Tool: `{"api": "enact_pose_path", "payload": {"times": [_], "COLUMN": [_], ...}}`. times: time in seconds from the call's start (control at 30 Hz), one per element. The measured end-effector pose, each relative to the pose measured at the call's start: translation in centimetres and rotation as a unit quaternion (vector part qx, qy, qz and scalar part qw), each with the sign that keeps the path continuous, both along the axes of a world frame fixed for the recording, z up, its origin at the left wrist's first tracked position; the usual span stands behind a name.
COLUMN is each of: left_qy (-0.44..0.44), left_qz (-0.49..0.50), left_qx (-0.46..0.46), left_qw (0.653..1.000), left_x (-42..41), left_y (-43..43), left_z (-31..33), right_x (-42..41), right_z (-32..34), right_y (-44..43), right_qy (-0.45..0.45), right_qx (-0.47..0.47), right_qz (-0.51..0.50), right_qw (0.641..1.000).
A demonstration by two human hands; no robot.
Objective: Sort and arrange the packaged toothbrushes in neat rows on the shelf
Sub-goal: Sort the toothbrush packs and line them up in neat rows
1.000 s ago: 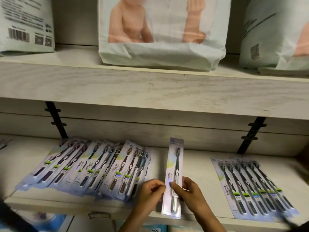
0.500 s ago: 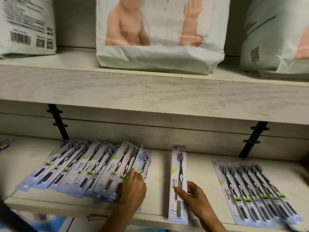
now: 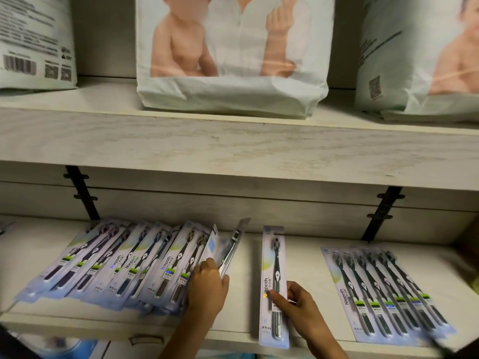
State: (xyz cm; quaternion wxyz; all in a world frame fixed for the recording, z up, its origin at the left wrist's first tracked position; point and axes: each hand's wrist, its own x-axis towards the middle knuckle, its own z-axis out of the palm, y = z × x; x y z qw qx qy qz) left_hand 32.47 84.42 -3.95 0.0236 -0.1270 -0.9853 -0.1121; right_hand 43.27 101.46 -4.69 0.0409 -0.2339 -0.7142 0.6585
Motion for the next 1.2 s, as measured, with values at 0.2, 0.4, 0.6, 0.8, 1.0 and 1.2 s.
{"api": "enact_pose_path", "payload": {"times": [0.2, 0.4, 0.6, 0.8, 1.0, 1.2], "left_qy": [-0.11, -0.404, -0.414, -0.398, -0.347, -0.336], "left_qz": [0.038, 0.077, 0.053, 0.047, 0.086, 0.091], "left_qx": [0.237, 0.549, 0.55, 0.579, 0.579, 0.565], "left_qw": [0.965, 0.728, 0.723, 0.71, 0.733, 0.748], "left_x": [0.9, 2.0, 3.5, 6.0, 6.5, 6.7], "left_y": [0.2, 1.3, 3.3, 6.5, 8.8, 9.1], "left_z": [0.8, 1.7, 1.4, 1.9, 1.7, 1.3], "right_x": [0.9, 2.7, 4.2, 3.4, 1.7, 2.0], "right_z": [0.6, 1.5, 1.2, 0.3, 0.1, -1.1], "right_y": [0.0, 0.7, 4.3, 9.4, 12.2, 11.8], "right_qy": [-0.009, 0.001, -0.023, -0.125, -0.17, -0.187], "right_qx": [-0.014, -0.012, 0.077, 0.262, 0.359, 0.449], "right_qz": [-0.008, -0.032, -0.059, -0.046, 0.002, 0.009], "right_qw": [1.0, 0.999, 0.995, 0.956, 0.918, 0.874]}}
